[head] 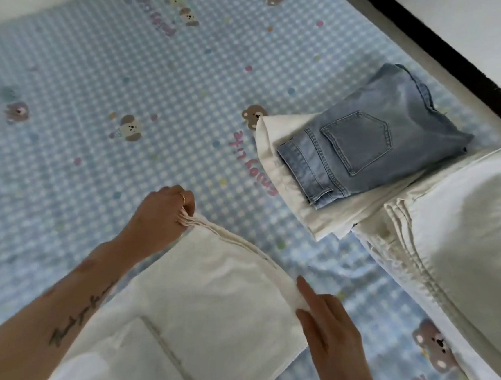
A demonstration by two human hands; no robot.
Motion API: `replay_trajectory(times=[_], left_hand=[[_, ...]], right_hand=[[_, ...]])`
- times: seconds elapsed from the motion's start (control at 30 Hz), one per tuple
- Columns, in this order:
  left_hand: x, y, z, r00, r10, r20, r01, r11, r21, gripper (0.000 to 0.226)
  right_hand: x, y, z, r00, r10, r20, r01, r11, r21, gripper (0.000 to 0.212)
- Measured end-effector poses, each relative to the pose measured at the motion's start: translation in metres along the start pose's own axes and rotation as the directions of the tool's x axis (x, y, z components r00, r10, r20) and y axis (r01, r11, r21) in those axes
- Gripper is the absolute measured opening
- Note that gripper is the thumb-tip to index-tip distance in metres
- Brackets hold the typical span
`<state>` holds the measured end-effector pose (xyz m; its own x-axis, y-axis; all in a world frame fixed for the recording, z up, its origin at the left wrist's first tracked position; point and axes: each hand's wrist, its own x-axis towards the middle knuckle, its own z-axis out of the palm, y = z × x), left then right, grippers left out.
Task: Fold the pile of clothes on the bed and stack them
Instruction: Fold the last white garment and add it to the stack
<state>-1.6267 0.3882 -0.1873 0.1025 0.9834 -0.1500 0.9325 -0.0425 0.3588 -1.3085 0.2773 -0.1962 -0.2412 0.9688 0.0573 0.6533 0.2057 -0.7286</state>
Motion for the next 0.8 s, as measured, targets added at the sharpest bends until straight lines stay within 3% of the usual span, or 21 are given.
replay_trajectory(times=[0.07, 0.2, 0.27, 0.33, 0.37, 0.47, 0.53, 0.6, 0.67, 0.7, 0.73, 0.8], left_hand=[[-0.047, -0.02, -0.018, 0.999, 0.053, 0.011, -0.054, 0.991, 0.126, 0.021], [-0.151, -0.071, -0.04, 0.998, 0.035, -0.056, -0.021, 0.97, 0.243, 0.041], [-0.206, -0.1, -0.042, 0.996, -0.002, -0.088, 0.027, 0.959, 0.282, 0.04], [-0.258, -0.125, -0.036, 0.989, -0.049, -0.142, 0.09, 0.952, 0.294, 0.033], [-0.286, -0.139, -0.032, 0.982, -0.082, -0.169, 0.13, 0.946, 0.297, 0.033], [-0.354, -0.173, -0.014, 0.962, -0.22, -0.164, 0.257, 0.93, 0.261, 0.046], [-0.385, -0.189, 0.001, 0.944, -0.305, -0.125, 0.327, 0.918, 0.227, 0.043], [-0.405, -0.201, 0.02, 0.917, -0.385, -0.105, 0.399, 0.898, 0.186, 0.039], [-0.419, -0.204, 0.046, 0.858, -0.5, -0.117, 0.511, 0.855, 0.093, 0.042], [-0.428, -0.199, 0.06, 0.804, -0.582, -0.121, 0.586, 0.81, -0.003, 0.047], [-0.437, -0.188, 0.073, 0.719, -0.68, -0.146, 0.662, 0.733, -0.156, 0.05], [-0.454, -0.155, 0.094, 0.456, -0.879, -0.137, 0.721, 0.456, -0.522, 0.05]], right_hand=[[-0.025, -0.036, 0.014, 0.996, -0.082, 0.043, 0.081, 0.996, 0.037, 0.04], [-0.088, -0.113, 0.068, 0.954, -0.267, 0.14, 0.266, 0.964, 0.025, 0.029], [-0.116, -0.156, 0.105, 0.907, -0.38, 0.183, 0.39, 0.921, -0.021, 0.042], [-0.136, -0.187, 0.132, 0.894, -0.378, 0.239, 0.41, 0.906, -0.1, 0.066], [-0.147, -0.199, 0.146, 0.892, -0.369, 0.262, 0.406, 0.908, -0.103, 0.068], [-0.182, -0.223, 0.186, 0.808, -0.482, 0.339, 0.52, 0.854, -0.024, 0.03], [-0.201, -0.219, 0.208, 0.77, -0.484, 0.415, 0.507, 0.86, 0.062, 0.01], [-0.224, -0.225, 0.232, 0.725, -0.349, 0.594, 0.409, 0.912, 0.036, 0.044], [-0.235, -0.227, 0.249, 0.691, -0.293, 0.661, 0.388, 0.922, 0.004, 0.074], [-0.234, -0.224, 0.251, 0.679, -0.359, 0.64, 0.454, 0.891, 0.019, 0.069], [-0.227, -0.216, 0.251, 0.706, -0.41, 0.578, 0.48, 0.877, 0.035, 0.053], [-0.193, -0.19, 0.245, 0.861, -0.336, 0.383, 0.378, 0.925, -0.039, 0.041]])
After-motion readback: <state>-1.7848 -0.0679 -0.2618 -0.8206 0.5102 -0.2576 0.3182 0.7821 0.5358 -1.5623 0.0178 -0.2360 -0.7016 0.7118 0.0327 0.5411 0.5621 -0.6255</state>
